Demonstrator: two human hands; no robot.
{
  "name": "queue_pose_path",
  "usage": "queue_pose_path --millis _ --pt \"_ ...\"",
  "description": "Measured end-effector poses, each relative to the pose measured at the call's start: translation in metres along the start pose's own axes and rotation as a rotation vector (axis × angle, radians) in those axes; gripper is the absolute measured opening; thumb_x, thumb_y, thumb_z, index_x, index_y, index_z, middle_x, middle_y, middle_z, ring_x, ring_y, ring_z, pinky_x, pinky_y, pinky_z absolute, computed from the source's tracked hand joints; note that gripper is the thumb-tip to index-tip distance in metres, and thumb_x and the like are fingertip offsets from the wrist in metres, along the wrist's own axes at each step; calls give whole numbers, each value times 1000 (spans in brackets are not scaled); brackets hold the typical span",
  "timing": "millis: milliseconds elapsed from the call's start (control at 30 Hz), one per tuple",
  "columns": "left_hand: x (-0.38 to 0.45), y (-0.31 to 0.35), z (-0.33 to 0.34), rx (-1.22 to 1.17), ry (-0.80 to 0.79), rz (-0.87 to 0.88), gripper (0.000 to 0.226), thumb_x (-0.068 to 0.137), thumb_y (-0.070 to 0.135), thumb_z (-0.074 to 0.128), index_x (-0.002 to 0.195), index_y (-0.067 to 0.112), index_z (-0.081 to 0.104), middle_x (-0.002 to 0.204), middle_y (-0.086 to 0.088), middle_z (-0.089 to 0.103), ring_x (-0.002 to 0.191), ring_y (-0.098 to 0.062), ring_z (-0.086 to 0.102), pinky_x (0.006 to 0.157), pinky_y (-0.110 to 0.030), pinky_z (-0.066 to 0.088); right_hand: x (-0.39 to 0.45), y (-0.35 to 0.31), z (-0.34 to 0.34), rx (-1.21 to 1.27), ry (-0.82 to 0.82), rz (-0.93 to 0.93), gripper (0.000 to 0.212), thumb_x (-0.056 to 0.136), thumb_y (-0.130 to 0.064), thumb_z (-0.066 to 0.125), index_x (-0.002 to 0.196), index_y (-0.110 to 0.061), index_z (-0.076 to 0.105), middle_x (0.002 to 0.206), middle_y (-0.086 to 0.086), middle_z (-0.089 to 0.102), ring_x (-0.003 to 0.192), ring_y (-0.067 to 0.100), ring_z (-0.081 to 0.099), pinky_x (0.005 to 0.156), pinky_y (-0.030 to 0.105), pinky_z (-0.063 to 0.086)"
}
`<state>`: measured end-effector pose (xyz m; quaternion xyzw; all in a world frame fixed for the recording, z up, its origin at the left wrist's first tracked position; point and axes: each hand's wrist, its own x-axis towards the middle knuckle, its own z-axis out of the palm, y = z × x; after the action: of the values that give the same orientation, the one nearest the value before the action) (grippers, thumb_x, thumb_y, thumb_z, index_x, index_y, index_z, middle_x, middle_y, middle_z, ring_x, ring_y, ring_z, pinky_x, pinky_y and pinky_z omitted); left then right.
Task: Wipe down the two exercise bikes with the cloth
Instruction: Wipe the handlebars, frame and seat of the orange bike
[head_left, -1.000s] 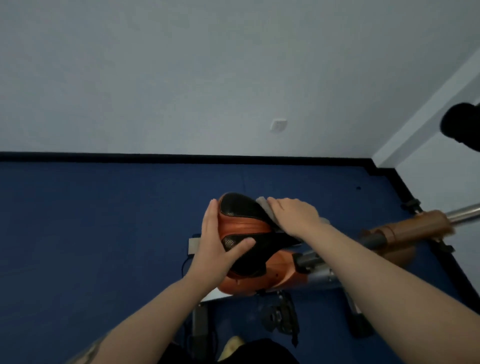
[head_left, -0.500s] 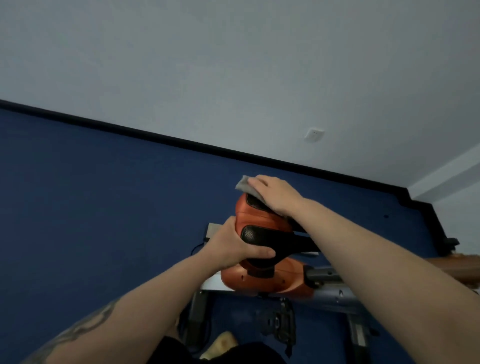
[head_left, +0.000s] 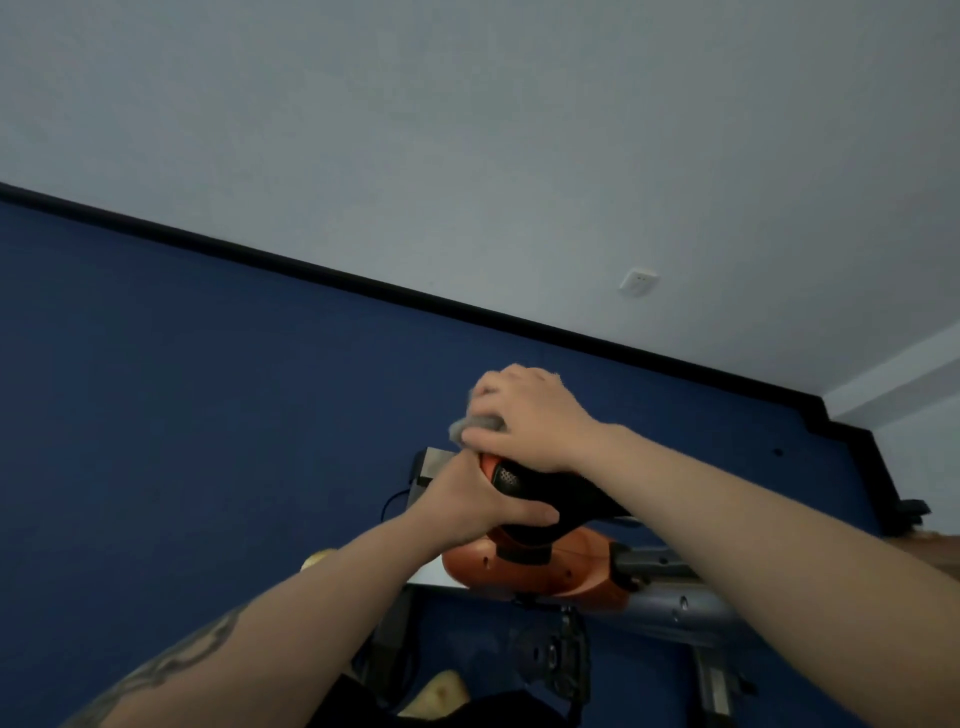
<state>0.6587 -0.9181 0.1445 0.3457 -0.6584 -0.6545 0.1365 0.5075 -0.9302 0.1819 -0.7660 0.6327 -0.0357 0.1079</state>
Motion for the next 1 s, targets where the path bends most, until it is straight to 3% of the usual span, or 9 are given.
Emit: queue_pose_path --millis 67,167,267,433,533,633,767,900,1000 --pt "0 1 0 -4 -10 -7 69 50 40 92 110 40 57 101 17 70 96 3 65 84 -22 56 -7 12 -6 111 -26 -94 45 86 -68 39 101 -37 67 116 -17 56 104 9 48 88 34 37" --pt "3 -1 -2 -40 -53 -67 65 50 38 94 107 30 64 97 9 74 92 -5 70 85 -28 57 12 20 -23 384 -113 308 42 88 -65 44 91 -30 68 100 -12 62 100 14 56 88 38 45" --pt "3 -4 -2 -72 -46 -86 72 47 37 94 111 26 62 98 6 74 93 -9 70 85 -30 57 26 7 -22 280 -156 526 35 80 -62 48 71 -32 62 87 -14 59 95 17 57 73 33 43" --pt "2 -2 -2 -5 -11 -37 71 45 46 92 108 39 59 101 13 71 96 -2 67 85 -26 56 -25 10 -6 203 89 -24 35 95 -53 43 118 -36 63 133 -13 51 123 8 42 98 28 31" --pt "1 -4 -3 -18 13 -134 88 35 52 93 111 32 52 101 10 70 91 -1 67 82 -23 57 -43 36 -11 491 -9 297 40 102 -46 36 139 -36 46 144 -8 46 131 12 42 107 33 34" --pt "2 -6 -3 -40 2 -141 92 34 49 94 113 30 52 103 8 70 91 -2 68 85 -28 58 -52 42 -4 226 -132 632 45 105 -40 17 146 -31 32 145 2 46 124 28 49 99 42 41" --pt "4 -3 -3 -74 -35 -108 83 40 40 95 113 22 60 99 3 74 93 -10 71 87 -34 57 -13 5 0 54 33 785 41 101 -38 17 127 -24 45 121 7 56 109 34 56 80 46 42" --pt "-1 0 -4 -71 -49 -79 63 48 33 93 103 27 63 92 8 75 87 -7 71 77 -24 57 -5 -2 -2 204 111 458 35 97 -52 32 115 -35 57 121 -7 52 111 19 51 75 36 38" --pt "0 3 -5 -60 -77 -41 51 59 20 93 99 30 64 91 12 75 86 -4 71 72 -16 54 -41 20 -10 389 44 123 37 96 -54 43 130 -42 51 139 -21 41 128 6 38 95 31 39"
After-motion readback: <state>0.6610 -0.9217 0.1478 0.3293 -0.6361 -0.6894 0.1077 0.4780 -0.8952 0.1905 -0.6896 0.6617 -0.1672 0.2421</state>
